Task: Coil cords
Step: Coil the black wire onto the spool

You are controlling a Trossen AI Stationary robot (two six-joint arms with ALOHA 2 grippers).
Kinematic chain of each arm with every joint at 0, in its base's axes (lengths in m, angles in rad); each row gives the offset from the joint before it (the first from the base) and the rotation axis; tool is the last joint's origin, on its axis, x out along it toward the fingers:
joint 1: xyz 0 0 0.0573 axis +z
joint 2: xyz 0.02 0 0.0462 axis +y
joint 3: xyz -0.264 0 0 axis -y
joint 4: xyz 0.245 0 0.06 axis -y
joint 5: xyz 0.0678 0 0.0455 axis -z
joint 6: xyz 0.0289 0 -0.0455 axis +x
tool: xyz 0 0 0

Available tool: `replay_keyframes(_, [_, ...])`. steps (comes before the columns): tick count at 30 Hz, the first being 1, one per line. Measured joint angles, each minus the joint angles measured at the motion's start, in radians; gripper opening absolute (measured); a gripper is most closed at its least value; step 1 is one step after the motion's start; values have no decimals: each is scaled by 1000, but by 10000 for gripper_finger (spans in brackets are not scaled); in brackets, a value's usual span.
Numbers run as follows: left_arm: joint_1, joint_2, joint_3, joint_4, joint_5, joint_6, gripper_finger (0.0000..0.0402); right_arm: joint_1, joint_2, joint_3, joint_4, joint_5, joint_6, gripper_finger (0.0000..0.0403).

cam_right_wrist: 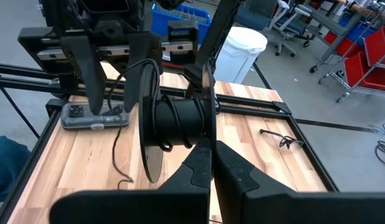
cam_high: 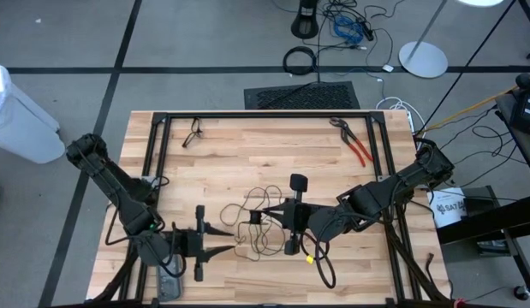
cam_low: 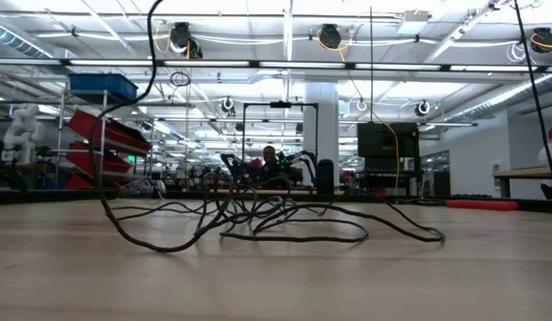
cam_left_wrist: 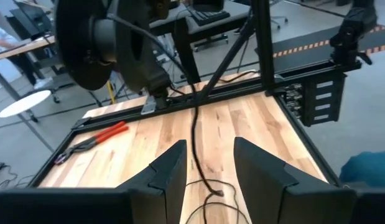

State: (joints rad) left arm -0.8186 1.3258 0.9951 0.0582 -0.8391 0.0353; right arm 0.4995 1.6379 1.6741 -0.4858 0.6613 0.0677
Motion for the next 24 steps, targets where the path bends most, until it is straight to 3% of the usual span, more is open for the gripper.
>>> replay_keyframes(8, [-3, 0, 0, 0, -57, 3, 139, 0, 0, 0, -1, 0, 0, 0])
replay_keyframes(24, [17, 37, 2, 5, -72, -3, 139, 0, 0, 0, 0, 0, 0, 0])
